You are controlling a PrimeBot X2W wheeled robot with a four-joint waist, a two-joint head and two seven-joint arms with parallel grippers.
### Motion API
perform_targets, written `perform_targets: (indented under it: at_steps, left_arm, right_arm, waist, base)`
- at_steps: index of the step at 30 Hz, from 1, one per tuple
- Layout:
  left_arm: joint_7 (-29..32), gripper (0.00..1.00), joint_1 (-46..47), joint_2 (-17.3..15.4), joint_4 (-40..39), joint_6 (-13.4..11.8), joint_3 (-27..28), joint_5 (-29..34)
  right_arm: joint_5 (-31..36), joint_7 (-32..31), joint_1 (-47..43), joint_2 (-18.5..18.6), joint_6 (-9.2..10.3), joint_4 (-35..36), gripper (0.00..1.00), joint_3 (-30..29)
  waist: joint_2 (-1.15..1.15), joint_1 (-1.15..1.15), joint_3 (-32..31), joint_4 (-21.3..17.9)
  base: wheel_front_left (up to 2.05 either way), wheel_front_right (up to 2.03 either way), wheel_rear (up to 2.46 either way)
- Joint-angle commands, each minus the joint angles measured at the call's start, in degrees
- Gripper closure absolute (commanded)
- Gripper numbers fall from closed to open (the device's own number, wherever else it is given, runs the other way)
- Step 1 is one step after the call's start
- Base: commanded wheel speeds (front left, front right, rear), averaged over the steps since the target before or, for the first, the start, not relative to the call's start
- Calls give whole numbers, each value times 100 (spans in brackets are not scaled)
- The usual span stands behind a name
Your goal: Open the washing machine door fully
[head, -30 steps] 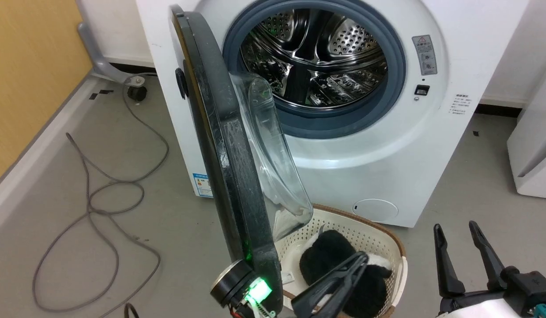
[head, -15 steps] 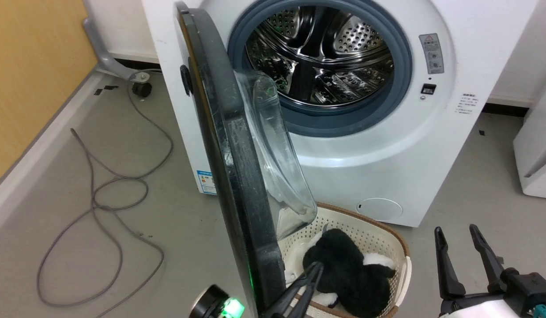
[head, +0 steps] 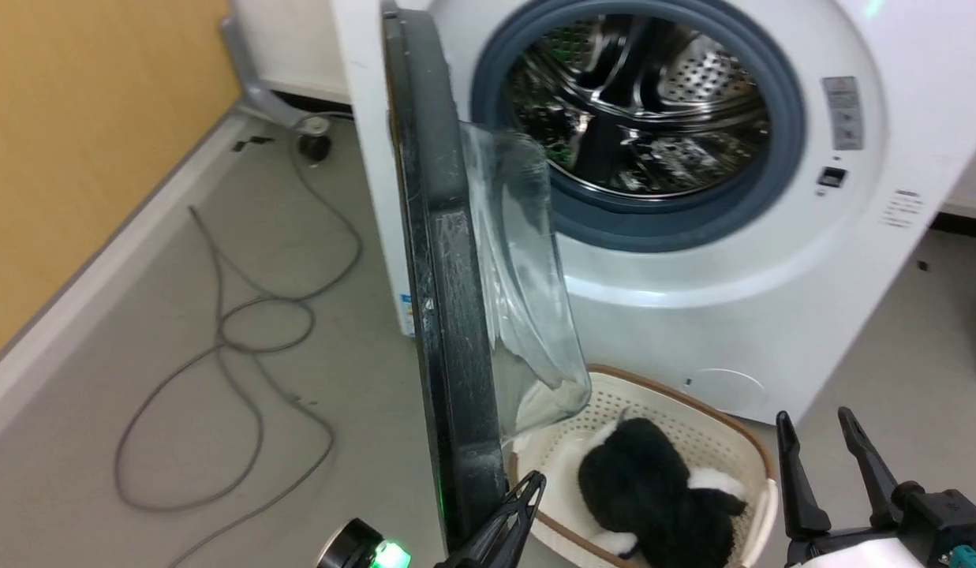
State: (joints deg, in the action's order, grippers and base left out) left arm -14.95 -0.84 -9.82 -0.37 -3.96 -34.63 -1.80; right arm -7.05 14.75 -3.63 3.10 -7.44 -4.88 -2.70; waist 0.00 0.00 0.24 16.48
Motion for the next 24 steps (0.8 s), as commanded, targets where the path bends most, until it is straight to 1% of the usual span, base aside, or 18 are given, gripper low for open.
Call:
perform_targets:
  at_steps: [1,7,8,11,17,24]
  left_arm:
    - [-5,100,-73,-54,7,-64,79,-39]
    - [-5,100,-239,-89,-25,-164,209,-87]
    - [-5,100,-306,-117,-47,-239,330,-112]
    - [-5,100,-341,-152,-78,-328,509,-149]
    - [-5,100,-398,-259,-129,-499,992,-269]
    - [-5,100,-244,-333,-28,-577,1801,-546]
  right_arm:
    - [4,25,-81,-23,-5,-12,0,8]
    - [-17,25,-101,-23,-5,-40,0,-20]
    - [-19,25,-94,-23,-5,-56,0,-26]
    - [-16,25,-62,-23,-5,-66,0,3]
    - [-6,25,-8,-23,-5,-72,0,27]
    - [66,25,22,-23,-5,-88,0,48]
  waist:
    - [0,0,3,145]
    - [0,0,20,634]
    - [0,0,32,872]
    - [0,0,50,1044]
    - [0,0,112,1209]
    - [0,0,252,1218]
  base:
    - [0,0,0]
    - [0,0,0]
    - [0,0,0]
    - [0,0,0]
    - [0,0,0]
    - [0,0,0]
